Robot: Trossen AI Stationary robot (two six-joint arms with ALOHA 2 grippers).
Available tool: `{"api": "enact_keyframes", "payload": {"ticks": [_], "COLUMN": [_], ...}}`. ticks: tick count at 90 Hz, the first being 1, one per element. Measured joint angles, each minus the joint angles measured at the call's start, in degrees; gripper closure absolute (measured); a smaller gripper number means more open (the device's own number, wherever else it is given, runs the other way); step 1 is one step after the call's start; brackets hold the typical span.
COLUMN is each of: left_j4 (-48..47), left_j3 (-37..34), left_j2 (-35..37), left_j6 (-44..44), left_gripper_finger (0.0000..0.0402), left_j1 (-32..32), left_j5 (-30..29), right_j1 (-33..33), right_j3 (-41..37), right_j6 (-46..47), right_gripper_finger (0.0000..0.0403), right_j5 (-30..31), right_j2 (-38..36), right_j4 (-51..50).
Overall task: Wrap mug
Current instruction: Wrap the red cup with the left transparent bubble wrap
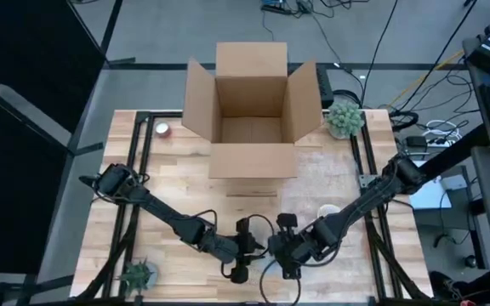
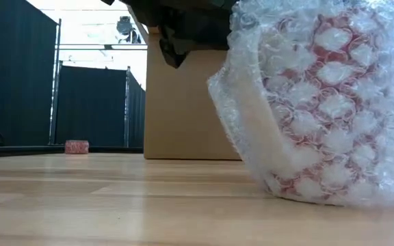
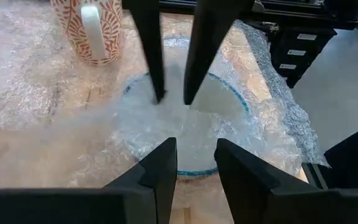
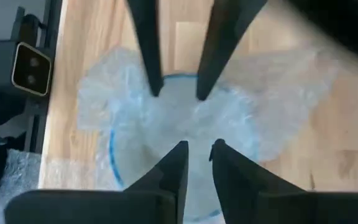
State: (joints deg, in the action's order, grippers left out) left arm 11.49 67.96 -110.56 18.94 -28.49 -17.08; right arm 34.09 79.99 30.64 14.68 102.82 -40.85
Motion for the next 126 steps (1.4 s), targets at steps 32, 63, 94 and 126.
{"api": "enact_keyframes", "payload": {"ticks": [32, 63, 94, 126], "left_j4": [0.14, 0.18, -0.12, -0.02], "left_j3": [0.02, 0.07, 0.04, 0.04], "left_j2": [0.0, 0.0, 0.0, 0.0], "left_j6": [0.11, 0.0, -0.07, -0.06], "left_gripper_finger": [0.0295, 0.0295, 0.0295, 0.0295], "left_j1": [0.02, 0.06, -0.02, -0.02], "left_j5": [-0.19, -0.22, -0.18, -0.15], "right_j1": [-2.49, -3.28, -2.93, -3.46], "right_j3": [0.37, 0.13, 2.01, 2.01], "right_j6": [1.65, 0.19, 1.2, -0.82], "right_gripper_finger": [0.04, 0.04, 0.0399, 0.0331], "right_j5": [-1.71, -4.52, -5.84, 0.48], "right_j2": [6.13, 6.88, -0.94, -1.01], "right_j4": [1.49, 3.58, 0.64, -9.44]}}
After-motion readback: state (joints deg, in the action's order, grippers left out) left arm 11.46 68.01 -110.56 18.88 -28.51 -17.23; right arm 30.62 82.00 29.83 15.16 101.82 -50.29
